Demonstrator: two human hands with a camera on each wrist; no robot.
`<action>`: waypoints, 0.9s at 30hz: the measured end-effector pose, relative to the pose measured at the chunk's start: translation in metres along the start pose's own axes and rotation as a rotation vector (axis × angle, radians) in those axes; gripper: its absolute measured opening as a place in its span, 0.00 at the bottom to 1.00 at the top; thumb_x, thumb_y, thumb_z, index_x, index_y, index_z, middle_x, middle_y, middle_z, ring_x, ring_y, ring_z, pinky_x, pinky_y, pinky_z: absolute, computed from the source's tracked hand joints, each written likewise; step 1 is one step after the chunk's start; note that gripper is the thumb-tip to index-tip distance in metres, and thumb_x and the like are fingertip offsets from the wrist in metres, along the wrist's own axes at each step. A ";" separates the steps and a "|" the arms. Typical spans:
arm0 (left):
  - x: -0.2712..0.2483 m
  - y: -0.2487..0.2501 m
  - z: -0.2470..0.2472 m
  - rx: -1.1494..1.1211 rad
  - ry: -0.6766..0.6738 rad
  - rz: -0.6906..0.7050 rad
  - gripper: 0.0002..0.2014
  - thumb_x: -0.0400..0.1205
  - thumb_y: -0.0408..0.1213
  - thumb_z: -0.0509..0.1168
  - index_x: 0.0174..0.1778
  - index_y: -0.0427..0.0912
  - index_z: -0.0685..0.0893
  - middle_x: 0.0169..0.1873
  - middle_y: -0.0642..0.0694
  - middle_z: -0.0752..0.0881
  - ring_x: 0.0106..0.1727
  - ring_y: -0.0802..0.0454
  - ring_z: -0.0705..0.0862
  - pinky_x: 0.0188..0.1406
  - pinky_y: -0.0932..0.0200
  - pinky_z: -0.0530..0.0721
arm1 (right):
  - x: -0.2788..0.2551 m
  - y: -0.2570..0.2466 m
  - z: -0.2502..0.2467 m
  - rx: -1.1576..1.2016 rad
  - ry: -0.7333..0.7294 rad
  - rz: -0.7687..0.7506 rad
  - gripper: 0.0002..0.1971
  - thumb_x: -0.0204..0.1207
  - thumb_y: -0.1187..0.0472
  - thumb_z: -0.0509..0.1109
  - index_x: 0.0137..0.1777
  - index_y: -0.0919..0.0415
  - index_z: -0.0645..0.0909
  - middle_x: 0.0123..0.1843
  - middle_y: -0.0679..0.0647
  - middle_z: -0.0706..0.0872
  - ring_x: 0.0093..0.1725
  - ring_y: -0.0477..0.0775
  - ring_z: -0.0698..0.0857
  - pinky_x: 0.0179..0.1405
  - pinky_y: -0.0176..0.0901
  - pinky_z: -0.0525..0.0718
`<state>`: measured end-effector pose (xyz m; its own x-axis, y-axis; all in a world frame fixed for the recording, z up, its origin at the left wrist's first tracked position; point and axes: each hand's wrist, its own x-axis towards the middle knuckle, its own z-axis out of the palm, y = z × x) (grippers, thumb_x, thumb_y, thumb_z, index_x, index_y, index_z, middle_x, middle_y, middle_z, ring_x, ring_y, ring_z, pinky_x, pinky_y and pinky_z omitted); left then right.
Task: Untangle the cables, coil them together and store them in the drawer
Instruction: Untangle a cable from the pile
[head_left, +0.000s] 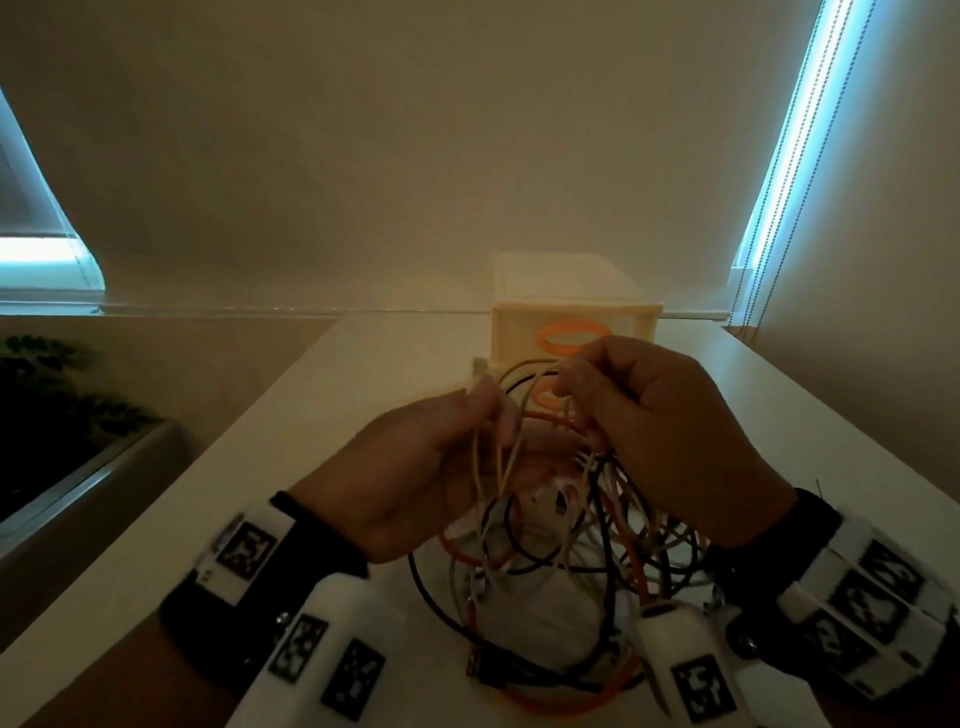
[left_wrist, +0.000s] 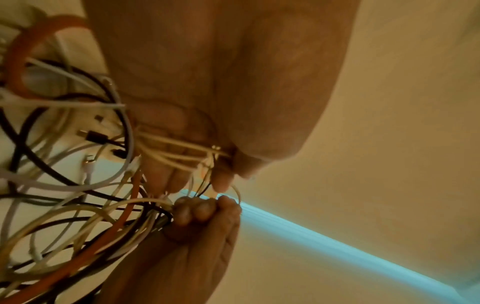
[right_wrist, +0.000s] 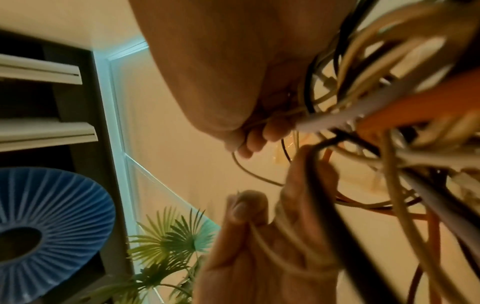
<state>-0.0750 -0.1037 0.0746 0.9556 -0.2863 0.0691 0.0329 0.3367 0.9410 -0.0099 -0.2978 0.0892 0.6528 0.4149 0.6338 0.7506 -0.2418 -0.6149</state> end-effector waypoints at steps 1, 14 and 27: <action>0.003 0.000 -0.002 -0.071 0.051 0.049 0.21 0.92 0.46 0.52 0.42 0.36 0.78 0.50 0.33 0.89 0.57 0.37 0.88 0.60 0.48 0.88 | -0.003 -0.005 0.000 -0.001 -0.091 -0.049 0.08 0.83 0.57 0.68 0.46 0.53 0.88 0.36 0.47 0.89 0.34 0.43 0.87 0.35 0.34 0.85; 0.015 -0.006 -0.009 -0.472 0.344 0.053 0.22 0.91 0.48 0.55 0.33 0.44 0.76 0.32 0.48 0.73 0.33 0.53 0.75 0.37 0.62 0.74 | -0.012 0.048 -0.016 -0.203 -0.275 -0.206 0.17 0.75 0.62 0.80 0.63 0.54 0.88 0.60 0.36 0.85 0.64 0.29 0.82 0.61 0.24 0.78; 0.010 0.001 -0.011 -0.481 0.206 0.156 0.20 0.90 0.49 0.55 0.33 0.46 0.75 0.25 0.54 0.63 0.22 0.59 0.61 0.20 0.64 0.60 | -0.011 0.046 -0.028 -0.197 -0.230 0.038 0.08 0.74 0.47 0.74 0.39 0.49 0.89 0.34 0.49 0.85 0.35 0.48 0.84 0.36 0.36 0.80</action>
<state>-0.0624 -0.0957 0.0728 0.9959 -0.0347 0.0834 -0.0295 0.7475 0.6637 0.0204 -0.3383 0.0675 0.6575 0.5843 0.4757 0.7461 -0.4172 -0.5189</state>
